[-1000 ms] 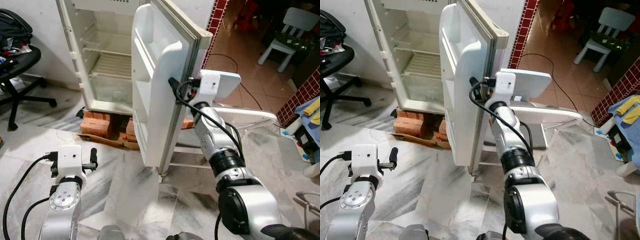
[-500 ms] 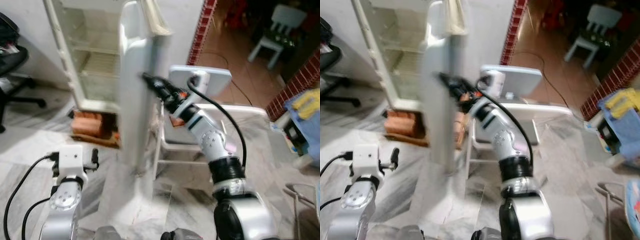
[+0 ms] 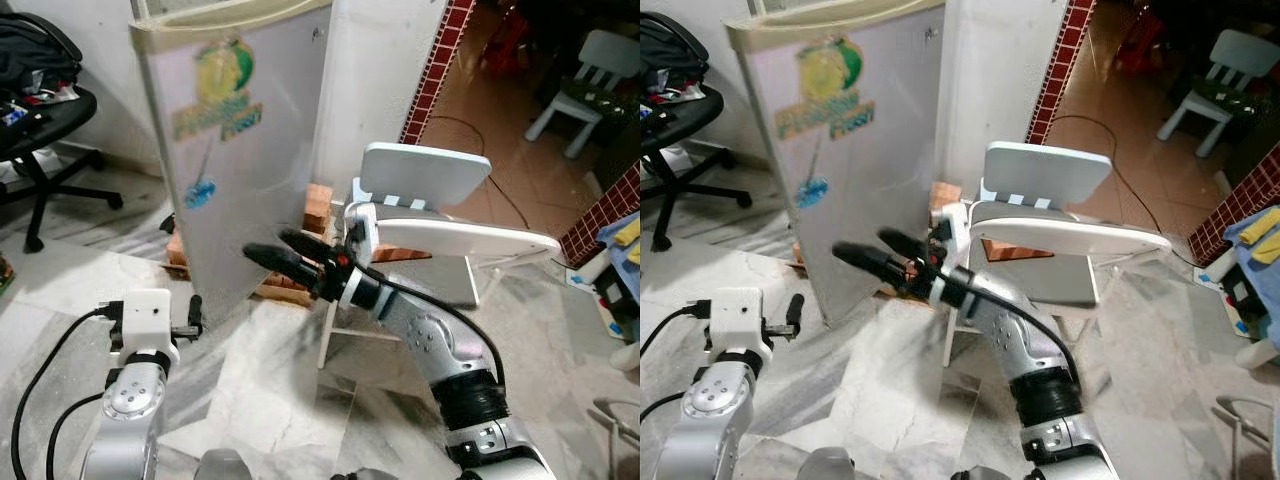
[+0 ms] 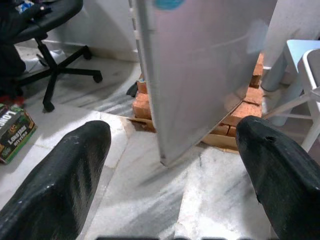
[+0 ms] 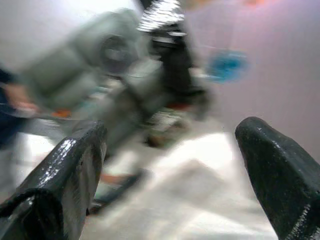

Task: Restocking fridge

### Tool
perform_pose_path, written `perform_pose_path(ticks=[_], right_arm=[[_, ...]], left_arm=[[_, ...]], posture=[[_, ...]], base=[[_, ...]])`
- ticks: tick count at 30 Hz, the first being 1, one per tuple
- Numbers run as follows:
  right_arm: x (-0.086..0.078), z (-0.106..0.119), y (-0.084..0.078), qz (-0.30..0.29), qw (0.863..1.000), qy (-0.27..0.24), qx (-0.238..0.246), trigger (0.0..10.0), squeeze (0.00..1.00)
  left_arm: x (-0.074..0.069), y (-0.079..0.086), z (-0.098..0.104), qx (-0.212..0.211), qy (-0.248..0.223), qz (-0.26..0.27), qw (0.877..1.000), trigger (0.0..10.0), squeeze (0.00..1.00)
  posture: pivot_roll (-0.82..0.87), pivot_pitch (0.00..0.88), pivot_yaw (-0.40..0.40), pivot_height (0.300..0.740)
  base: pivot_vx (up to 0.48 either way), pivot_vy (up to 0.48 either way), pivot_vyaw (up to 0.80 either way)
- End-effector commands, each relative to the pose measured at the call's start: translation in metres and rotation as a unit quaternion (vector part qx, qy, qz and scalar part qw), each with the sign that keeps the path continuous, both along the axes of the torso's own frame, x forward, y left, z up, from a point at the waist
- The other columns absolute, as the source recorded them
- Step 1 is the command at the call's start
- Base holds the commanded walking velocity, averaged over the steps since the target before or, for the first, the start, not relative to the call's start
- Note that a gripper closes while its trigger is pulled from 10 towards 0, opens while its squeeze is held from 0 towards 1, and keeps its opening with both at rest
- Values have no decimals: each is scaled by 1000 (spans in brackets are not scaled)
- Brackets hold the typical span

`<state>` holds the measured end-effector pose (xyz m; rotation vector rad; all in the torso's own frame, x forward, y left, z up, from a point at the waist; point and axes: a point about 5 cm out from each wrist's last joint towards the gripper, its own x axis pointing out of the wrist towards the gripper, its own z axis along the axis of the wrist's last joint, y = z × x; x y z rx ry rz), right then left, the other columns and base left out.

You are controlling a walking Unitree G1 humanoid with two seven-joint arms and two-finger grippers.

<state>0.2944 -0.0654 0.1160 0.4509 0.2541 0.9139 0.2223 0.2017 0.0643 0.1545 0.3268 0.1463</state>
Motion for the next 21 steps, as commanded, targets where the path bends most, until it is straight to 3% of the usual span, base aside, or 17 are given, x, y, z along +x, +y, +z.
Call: perform_pose_path(ticks=[1,3,5,6,10,12,18,21], right_arm=[[0,1,-4,-30,999,-15,-27,10000,0],[-1,-10,-16,-96,992,-23,-82,10000,0],[0,-14,-21,-127,987,-33,-96,10000,0],[3,-17,-30,-174,978,-37,-108,10000,0],[5,-18,-43,-233,964,-49,-121,10000,0],[4,-20,-60,-296,944,-51,-139,10000,0],[4,-21,-72,-353,919,-61,-163,10000,0],[4,-23,-74,-362,915,-61,-165,10000,0]], left_arm=[[2,-1,4,0,-11,-3,1000,10000,0],[1,-1,4,-2,-11,-3,1000,10000,0],[1,-1,3,-2,-10,-3,1000,10000,0],[0,0,3,-6,-11,-1,1000,10000,0],[-1,1,3,-11,-13,1,1000,10000,0],[-1,0,2,-11,-16,-2,1000,10000,0],[6,-1,2,-17,-18,-6,1000,10000,0],[7,-2,1,-17,-14,-9,1000,10000,0]], posture=[[189,0,-92,740],[190,0,-93,740],[189,0,-93,740],[189,0,-93,740],[187,0,-93,740],[186,0,-92,740],[170,0,-85,740],[169,0,-84,740]], base=[[0,0,0],[0,0,0],[0,0,0],[0,0,0],[0,0,0],[0,276,0],[0,433,0],[0,480,0]])
